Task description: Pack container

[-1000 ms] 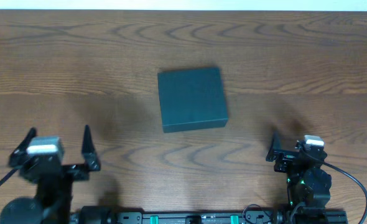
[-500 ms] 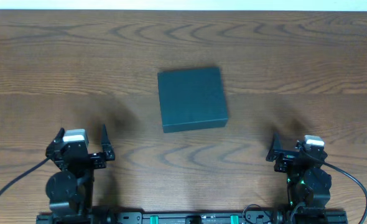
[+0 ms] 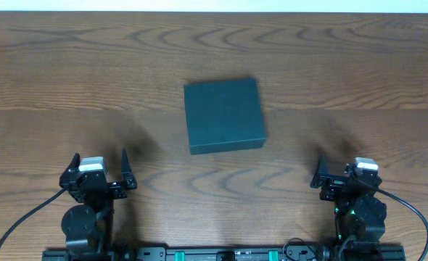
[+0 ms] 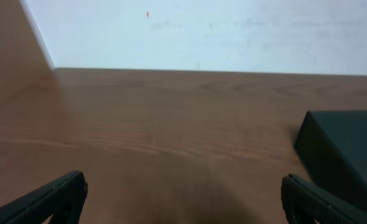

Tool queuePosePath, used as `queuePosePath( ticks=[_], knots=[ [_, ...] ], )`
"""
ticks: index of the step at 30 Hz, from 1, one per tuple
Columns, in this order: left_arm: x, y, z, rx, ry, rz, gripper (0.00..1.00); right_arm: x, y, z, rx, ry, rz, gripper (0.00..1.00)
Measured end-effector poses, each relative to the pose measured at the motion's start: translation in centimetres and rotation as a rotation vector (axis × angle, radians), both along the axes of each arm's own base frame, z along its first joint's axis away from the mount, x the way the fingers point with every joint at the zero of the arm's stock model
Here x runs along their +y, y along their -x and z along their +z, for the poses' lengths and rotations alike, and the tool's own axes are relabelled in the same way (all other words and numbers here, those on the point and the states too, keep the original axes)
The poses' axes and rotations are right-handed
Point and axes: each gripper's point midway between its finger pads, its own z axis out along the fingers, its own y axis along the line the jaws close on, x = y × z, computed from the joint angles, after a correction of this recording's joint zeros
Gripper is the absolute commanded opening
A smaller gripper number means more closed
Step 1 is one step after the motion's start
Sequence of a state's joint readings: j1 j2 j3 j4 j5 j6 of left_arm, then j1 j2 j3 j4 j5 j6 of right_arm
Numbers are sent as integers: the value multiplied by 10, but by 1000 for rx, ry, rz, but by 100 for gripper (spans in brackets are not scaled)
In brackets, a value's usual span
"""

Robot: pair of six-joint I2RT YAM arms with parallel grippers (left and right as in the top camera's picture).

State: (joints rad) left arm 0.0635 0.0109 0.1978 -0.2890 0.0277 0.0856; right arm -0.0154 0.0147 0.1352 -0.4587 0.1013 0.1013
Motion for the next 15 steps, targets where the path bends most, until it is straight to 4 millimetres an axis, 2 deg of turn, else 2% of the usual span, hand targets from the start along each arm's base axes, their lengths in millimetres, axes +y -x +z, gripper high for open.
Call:
queuePosePath(
  ticks=[8, 15],
  knots=[
    [0, -3, -37, 80, 6, 0, 98, 0, 0, 0, 0, 0, 0, 99],
    [0, -3, -39, 81, 6, 0, 98, 0, 0, 0, 0, 0, 0, 99]
  ],
)
